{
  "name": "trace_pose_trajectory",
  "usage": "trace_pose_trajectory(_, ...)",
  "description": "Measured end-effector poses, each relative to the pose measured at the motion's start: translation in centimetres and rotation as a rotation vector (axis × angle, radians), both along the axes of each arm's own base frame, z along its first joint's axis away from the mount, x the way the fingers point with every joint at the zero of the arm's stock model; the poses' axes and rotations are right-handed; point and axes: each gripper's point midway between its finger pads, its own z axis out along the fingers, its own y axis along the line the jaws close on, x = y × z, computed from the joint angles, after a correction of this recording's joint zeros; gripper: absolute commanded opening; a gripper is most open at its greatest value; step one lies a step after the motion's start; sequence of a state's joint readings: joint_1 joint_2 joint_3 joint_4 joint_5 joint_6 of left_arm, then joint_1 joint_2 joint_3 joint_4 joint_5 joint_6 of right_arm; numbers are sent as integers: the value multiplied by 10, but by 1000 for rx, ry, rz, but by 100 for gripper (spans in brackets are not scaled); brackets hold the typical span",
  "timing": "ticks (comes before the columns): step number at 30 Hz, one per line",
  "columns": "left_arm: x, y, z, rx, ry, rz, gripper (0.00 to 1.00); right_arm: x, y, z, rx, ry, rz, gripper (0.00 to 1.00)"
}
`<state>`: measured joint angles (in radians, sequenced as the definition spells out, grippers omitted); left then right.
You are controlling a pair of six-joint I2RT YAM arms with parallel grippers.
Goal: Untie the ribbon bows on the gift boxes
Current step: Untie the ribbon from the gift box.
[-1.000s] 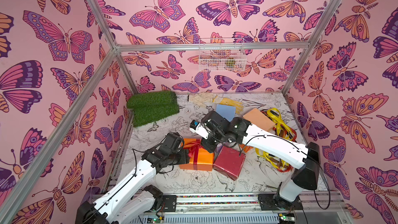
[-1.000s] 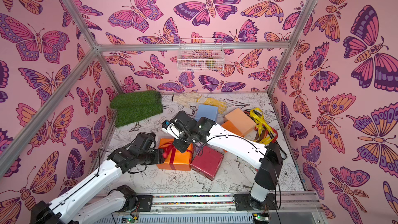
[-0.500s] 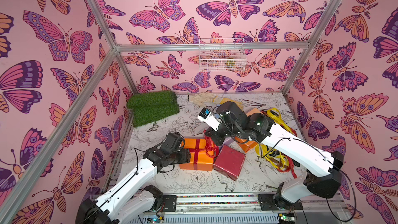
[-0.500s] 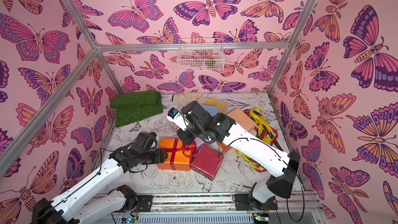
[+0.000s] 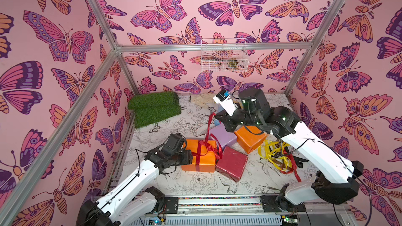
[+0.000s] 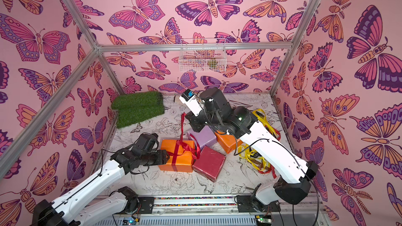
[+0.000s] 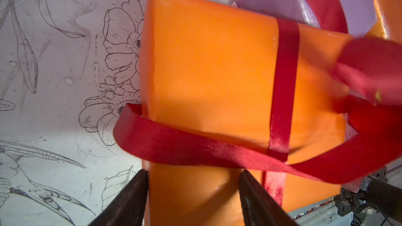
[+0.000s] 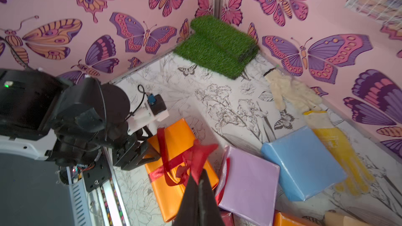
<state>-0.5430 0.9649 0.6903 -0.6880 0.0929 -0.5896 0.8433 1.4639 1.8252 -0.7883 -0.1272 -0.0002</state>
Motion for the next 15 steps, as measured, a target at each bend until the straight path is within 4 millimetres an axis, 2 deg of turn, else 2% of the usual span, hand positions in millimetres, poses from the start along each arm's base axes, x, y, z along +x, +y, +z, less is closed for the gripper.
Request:
trace_pose_trajectory(3,0,0,0,1,0,0,67,19,-15,24,51,-43,-60,0)
trace_pose_trajectory(7,0,0,0,1,-2,0,67,48,-44,40,95,-70,-172,0)
trace_pose_trajectory(11,0,0,1,1,-4,1,67,77,-73,34,99,-41,-284,0)
trace_pose_trajectory(15,0,1,1,2,-8,2,67,98,-88,21,86,-6,-349,0)
